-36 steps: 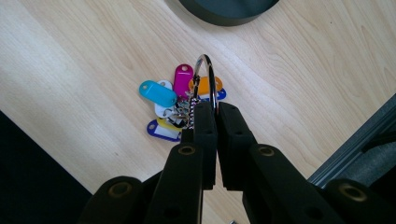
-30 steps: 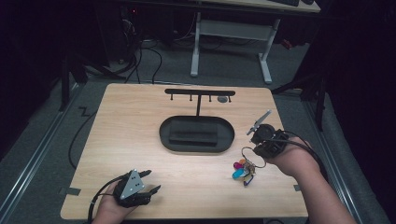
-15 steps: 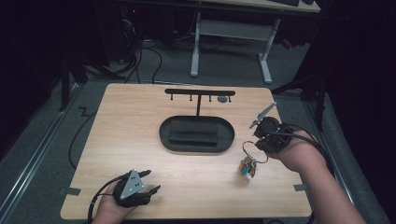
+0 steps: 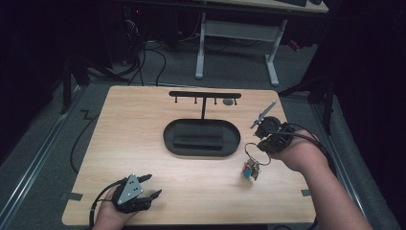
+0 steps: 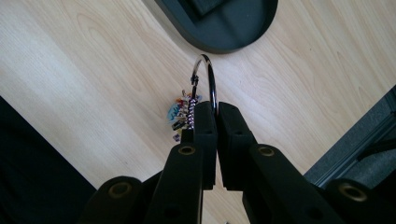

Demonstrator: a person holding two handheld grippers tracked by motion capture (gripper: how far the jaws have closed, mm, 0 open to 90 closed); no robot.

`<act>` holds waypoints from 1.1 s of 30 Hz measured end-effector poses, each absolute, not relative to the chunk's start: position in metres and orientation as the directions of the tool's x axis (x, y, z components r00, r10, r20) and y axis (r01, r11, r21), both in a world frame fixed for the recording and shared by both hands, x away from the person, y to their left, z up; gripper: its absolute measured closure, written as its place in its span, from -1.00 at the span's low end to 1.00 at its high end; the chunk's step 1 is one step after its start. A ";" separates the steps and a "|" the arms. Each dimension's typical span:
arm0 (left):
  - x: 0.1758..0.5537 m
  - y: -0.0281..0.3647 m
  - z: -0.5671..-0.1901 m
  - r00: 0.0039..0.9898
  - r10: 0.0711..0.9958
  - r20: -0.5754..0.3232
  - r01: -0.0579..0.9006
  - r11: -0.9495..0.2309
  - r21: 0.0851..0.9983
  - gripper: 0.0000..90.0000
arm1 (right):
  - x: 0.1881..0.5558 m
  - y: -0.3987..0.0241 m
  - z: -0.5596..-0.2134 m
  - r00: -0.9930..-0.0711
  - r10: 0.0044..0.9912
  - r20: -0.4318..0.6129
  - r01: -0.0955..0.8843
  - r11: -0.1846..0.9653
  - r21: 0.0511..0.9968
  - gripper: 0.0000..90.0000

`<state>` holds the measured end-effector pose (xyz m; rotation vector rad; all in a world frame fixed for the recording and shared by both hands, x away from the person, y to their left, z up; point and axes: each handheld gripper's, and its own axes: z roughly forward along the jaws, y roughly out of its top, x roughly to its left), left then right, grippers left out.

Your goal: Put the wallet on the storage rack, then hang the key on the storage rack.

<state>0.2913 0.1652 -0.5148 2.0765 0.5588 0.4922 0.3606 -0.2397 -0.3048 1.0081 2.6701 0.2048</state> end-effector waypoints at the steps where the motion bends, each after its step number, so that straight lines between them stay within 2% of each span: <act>1: 0.292 0.165 -0.515 0.819 0.558 0.130 0.200 -0.491 0.848 -0.16 | 0.361 -0.238 -0.305 -0.717 0.665 -0.209 0.624 0.746 0.232 0.95; 22: 0.293 0.165 -0.514 0.821 0.555 0.133 0.196 -0.494 0.847 -0.17 | 0.392 -0.205 -0.294 -0.747 0.628 -0.217 0.583 0.776 0.241 0.95; 33: 0.289 0.166 -0.514 0.824 0.548 0.144 0.187 -0.504 0.843 -0.17 | 0.415 -0.198 -0.285 -0.733 0.645 -0.218 0.589 0.761 0.271 0.95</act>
